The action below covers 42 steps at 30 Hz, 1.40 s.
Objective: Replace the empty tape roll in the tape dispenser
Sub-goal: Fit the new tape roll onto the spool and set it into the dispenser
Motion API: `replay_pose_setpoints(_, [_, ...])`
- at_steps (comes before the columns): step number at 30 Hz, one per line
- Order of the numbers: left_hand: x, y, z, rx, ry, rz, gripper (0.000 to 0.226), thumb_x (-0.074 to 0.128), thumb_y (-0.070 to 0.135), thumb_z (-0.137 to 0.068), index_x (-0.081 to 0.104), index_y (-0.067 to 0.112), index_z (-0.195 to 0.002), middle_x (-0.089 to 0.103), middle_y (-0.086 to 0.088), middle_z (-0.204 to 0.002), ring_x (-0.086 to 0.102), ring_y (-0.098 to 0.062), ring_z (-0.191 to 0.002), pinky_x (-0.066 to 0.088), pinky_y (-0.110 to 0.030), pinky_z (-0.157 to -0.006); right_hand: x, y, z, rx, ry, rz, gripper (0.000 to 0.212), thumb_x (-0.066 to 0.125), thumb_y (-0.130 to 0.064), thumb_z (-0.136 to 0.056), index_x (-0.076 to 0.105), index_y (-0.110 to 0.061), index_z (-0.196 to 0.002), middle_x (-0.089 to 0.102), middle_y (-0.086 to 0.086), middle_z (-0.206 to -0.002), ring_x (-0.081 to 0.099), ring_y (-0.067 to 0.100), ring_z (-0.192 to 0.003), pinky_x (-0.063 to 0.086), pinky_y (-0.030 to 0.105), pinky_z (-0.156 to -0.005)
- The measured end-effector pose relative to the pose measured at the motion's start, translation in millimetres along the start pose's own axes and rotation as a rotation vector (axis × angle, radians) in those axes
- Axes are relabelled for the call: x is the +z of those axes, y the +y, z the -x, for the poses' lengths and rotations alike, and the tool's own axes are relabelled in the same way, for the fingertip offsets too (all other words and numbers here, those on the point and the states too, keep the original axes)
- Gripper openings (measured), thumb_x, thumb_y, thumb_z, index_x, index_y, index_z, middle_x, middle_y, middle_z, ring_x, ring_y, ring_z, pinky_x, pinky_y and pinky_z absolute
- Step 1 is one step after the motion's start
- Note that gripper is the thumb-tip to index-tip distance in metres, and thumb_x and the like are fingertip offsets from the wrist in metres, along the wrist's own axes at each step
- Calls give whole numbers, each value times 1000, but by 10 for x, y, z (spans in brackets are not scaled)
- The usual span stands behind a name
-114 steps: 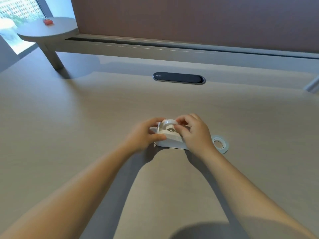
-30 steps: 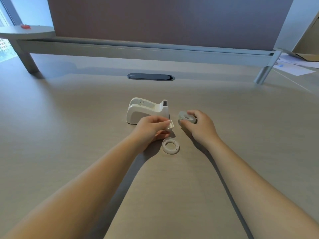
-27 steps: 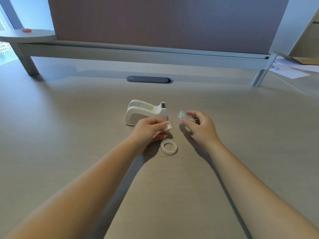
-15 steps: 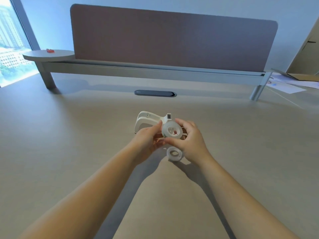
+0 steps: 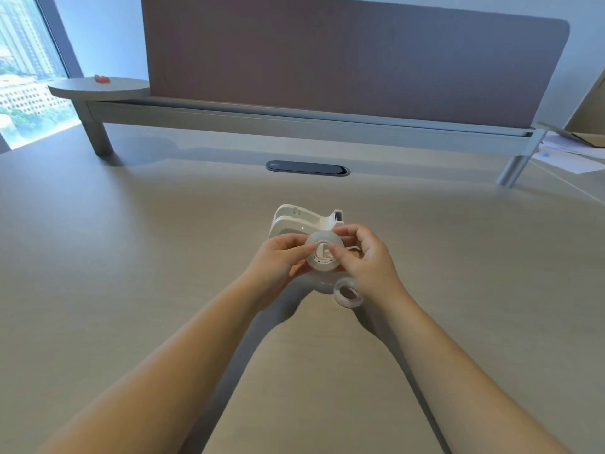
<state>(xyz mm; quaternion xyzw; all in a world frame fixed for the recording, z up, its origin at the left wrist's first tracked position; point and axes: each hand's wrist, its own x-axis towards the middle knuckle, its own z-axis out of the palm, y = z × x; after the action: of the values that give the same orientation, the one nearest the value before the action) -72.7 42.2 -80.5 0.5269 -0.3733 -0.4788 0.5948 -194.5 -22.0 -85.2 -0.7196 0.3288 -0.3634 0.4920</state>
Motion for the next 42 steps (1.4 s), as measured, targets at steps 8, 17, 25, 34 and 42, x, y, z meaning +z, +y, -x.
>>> replay_pose_setpoints(8, [-2,21,-51,48,35,14,13,48,12,-85,61,12,-84,63,-7,-87,61,-18,-83,53,-22,-72,-9,-72,-45,133,31,-137,6,65,-17,-76,60,-17,-79,64,6,-87,62,26,-91,54,33,-76])
replay_pose_setpoints(17, [26,29,-52,50,-10,-1,16,48,11,-85,62,9,-91,64,-4,-85,63,-13,-77,54,-17,-67,-38,-83,-27,154,24,-206,11,66,-12,-74,57,-17,-70,61,3,-73,60,20,-74,52,30,-67])
replay_pose_setpoints(25, [128,70,-51,117,61,-133,17,52,8,-82,63,9,-95,64,0,-78,64,-4,-64,54,-16,-63,-76,-102,17,99,19,-152,17,64,-8,-75,53,-21,-70,58,2,-75,58,22,-81,53,41,-79])
replay_pose_setpoints(34, [140,86,-28,102,-9,-188,17,57,3,-77,61,18,-86,64,0,-82,62,-14,-77,55,-18,-67,-82,-90,1,143,68,-133,16,65,-13,-75,55,-24,-71,61,0,-76,62,21,-79,56,35,-74])
replay_pose_setpoints(42, [118,136,-44,64,-77,-239,39,51,6,-82,51,10,-120,63,0,-91,62,-13,-87,54,-22,-74,-126,-95,9,210,20,-197,9,64,-14,-75,58,-19,-71,63,3,-75,62,18,-73,54,28,-65])
